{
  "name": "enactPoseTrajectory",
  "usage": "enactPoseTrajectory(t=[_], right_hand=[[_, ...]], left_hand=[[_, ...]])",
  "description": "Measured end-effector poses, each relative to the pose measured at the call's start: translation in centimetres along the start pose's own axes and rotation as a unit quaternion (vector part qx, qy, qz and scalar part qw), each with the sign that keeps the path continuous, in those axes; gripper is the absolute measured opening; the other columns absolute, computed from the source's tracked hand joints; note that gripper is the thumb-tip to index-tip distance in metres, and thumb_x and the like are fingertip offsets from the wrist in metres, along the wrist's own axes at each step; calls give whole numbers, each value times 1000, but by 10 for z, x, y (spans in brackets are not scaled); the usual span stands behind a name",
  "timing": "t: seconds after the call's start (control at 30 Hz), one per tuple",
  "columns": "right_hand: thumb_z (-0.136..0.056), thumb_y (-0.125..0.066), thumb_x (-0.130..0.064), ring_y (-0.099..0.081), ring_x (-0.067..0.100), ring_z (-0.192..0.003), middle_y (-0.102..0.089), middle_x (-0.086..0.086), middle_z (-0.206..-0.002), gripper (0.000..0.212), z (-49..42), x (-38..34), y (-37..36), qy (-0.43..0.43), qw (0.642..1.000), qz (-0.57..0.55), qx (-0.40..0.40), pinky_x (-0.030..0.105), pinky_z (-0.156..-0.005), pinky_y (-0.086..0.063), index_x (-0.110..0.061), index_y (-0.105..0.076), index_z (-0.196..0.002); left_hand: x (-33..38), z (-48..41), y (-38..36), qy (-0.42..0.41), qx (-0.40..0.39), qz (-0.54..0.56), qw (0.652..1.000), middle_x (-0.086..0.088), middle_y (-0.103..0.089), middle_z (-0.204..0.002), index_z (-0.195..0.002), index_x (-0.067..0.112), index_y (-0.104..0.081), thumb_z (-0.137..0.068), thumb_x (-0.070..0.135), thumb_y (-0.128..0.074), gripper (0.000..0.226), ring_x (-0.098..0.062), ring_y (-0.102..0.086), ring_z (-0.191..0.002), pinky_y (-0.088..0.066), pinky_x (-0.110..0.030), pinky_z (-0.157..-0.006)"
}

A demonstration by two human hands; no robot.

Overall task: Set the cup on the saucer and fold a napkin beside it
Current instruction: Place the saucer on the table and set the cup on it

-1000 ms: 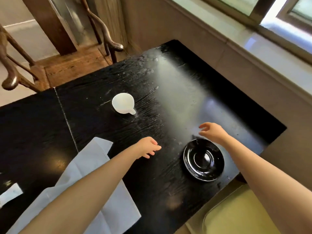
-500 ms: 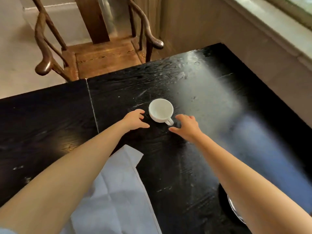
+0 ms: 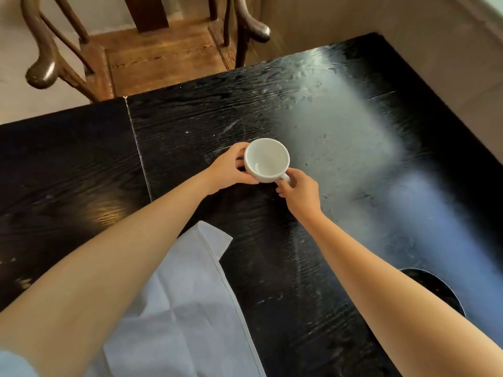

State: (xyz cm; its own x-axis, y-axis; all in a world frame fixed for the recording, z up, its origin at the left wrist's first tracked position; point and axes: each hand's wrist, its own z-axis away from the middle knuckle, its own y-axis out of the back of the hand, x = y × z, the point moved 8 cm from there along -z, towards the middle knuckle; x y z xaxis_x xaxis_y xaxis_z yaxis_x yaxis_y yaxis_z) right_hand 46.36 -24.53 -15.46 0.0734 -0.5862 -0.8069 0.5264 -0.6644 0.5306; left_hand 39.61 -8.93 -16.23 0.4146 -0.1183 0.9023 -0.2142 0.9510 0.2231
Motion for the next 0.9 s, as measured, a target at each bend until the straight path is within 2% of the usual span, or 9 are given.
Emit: enactPoseTrajectory(t=[0.1,0.27,0.37,0.47,0.57,0.63,0.73,0.83,0.9], right_hand=[[-92,-52,-13,-67,24,-79,-67,6,-81,24,3,1,11,7,1000,7,-7,39,-81,-56,-14,-67,-111],[-93,-55,-16,-61,12,-73,-65,1,-75,25,19,8,54,30,999,-22,-8,33,-78,-54,-18,-67,-115],[-91,-59,-12,-66,7,-71,-68,2,-81,28,34,15,92,42,997,-64,-10,29,-81,-57,-18,-64,-118],[-88,-60,-6,-63,-3,-61,-67,7,-81,31,55,20,135,69,995,-62,-25,21,-79,-55,-26,-62,-112],[-88,-59,-6,-63,7,-67,-68,10,-81,29,80,33,176,72,996,-43,-43,28,-81,-54,-32,-63,-101],[-89,-58,-6,-64,4,-62,-69,9,-78,23,93,49,200,66,997,-17,-43,25,-77,-54,-24,-65,-102],[-89,-58,-6,-64,-2,-56,-69,0,-71,11,112,82,234,39,999,17,6,17,-69,-52,-14,-64,-94],[-88,-60,-7,-62,-8,-52,-66,-3,-71,4,133,110,258,24,998,35,53,4,-58,-45,-10,-59,-90],[-87,-61,-6,-60,-9,-51,-64,-2,-71,3,147,125,265,24,995,70,64,2,-56,-44,-9,-60,-88]], left_hand=[[9,7,-7,-6,32,-32,999,5,-47,-126,-136,13,-35,-68,8,-82,83,-8,-50,-111,-43,-14,-79],[38,26,-36,-37,44,-24,998,8,-46,-122,-132,19,-35,-69,10,-82,79,-3,-52,-102,-47,-7,-68],[61,39,-67,-70,23,-38,997,3,-40,-131,-136,26,-35,-67,13,-83,86,-6,-51,-108,-47,-9,-80],[76,50,-104,-71,-11,-70,995,-1,-35,-134,-137,33,-34,-65,18,-85,89,-11,-48,-117,-46,-27,-98],[93,68,-146,-77,-38,-39,996,4,-44,-132,-131,29,-38,-65,15,-84,81,-10,-50,-116,-47,-25,-93],[98,84,-176,-64,-12,-26,998,6,-49,-126,-130,23,-38,-63,14,-85,82,-10,-51,-115,-46,-22,-91],[97,114,-227,-50,58,-4,997,5,-51,-121,-122,21,-39,-58,17,-88,82,-10,-53,-109,-46,-19,-86],[90,140,-276,-36,106,39,993,1,-49,-123,-113,25,-36,-57,15,-88,77,-12,-54,-108,-50,-24,-87],[83,154,-303,-18,123,46,991,1,-47,-122,-111,27,-35,-57,13,-88,76,-11,-53,-106,-52,-27,-88]])
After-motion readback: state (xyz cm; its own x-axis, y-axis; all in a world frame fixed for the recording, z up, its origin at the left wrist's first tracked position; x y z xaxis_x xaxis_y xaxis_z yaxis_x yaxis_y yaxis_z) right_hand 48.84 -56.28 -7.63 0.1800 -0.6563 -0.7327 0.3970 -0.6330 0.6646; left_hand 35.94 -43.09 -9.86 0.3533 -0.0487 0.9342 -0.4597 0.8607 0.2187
